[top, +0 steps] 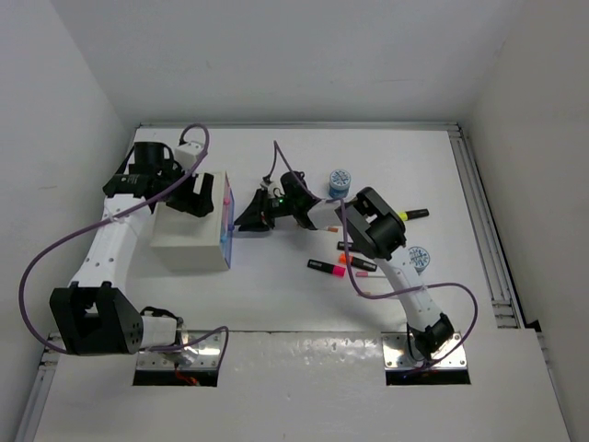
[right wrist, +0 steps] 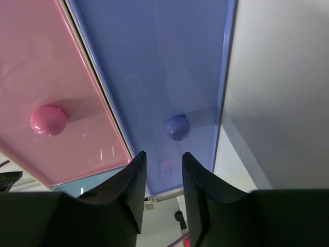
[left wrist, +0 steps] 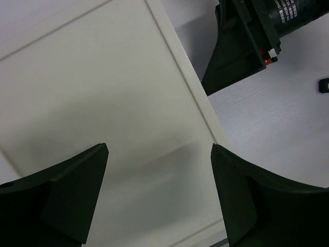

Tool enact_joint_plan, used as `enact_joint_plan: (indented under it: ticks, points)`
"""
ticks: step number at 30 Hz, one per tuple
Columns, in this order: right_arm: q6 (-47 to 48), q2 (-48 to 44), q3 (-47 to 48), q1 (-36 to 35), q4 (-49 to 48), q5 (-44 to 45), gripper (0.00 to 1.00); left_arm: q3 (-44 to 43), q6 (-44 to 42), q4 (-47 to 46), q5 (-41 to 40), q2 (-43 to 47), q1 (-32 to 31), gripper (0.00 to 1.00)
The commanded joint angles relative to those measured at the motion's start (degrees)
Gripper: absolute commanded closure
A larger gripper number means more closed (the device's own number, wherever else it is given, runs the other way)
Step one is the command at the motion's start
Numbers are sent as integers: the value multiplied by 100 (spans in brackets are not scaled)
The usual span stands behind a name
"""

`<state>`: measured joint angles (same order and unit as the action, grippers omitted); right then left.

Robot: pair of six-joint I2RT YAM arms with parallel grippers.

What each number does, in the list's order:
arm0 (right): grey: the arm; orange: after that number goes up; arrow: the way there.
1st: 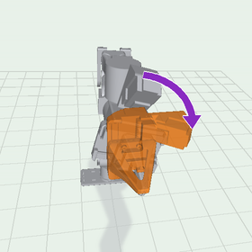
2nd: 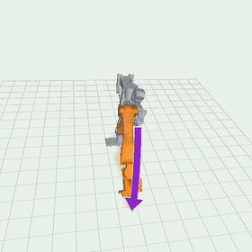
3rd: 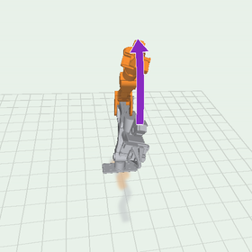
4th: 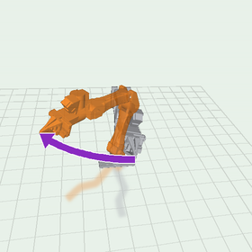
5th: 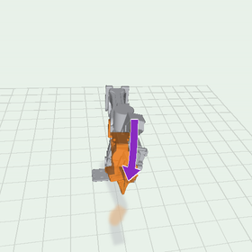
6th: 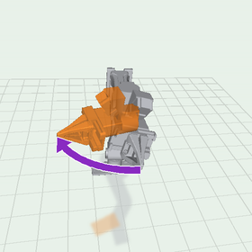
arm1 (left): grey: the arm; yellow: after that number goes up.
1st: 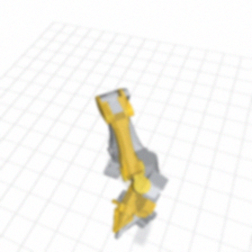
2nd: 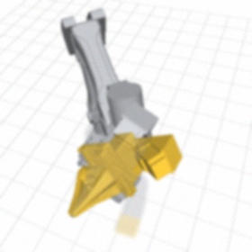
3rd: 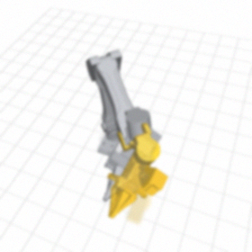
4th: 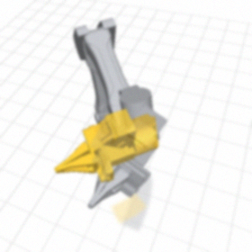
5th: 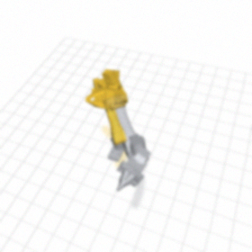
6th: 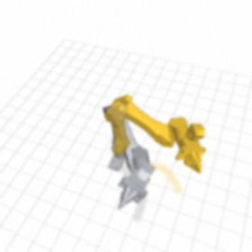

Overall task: Sort the stationery into containers
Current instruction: Open the drawer in the storage box.

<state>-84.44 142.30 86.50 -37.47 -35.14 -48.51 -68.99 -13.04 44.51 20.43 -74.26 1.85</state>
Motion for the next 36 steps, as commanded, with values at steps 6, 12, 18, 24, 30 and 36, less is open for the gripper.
enact_joint_plan:
  ticks: [6, 12, 18, 24, 30, 36]
  points:
    - [-116, 237, 438, -164, -688, 17, 59, 9, 135, -259, 313, -133, 184, 13]
    - [-195, 386, 526, -155, -766, 35, 63, 87, 135, -303, 322, -141, 211, 14]
    - [-335, 509, 587, -155, -907, 44, 65, 96, 170, -347, 339, -212, 211, 16]
    - [-485, 615, 640, -208, -1206, 43, 65, 176, 187, -347, 322, -229, 211, 16]
    - [-573, 720, 675, -216, -1268, 140, 66, 167, 179, -294, 278, -238, 220, 17]
    - [-617, 799, 798, -216, -1277, 158, 76, 246, 179, -276, 199, -212, 220, 17]
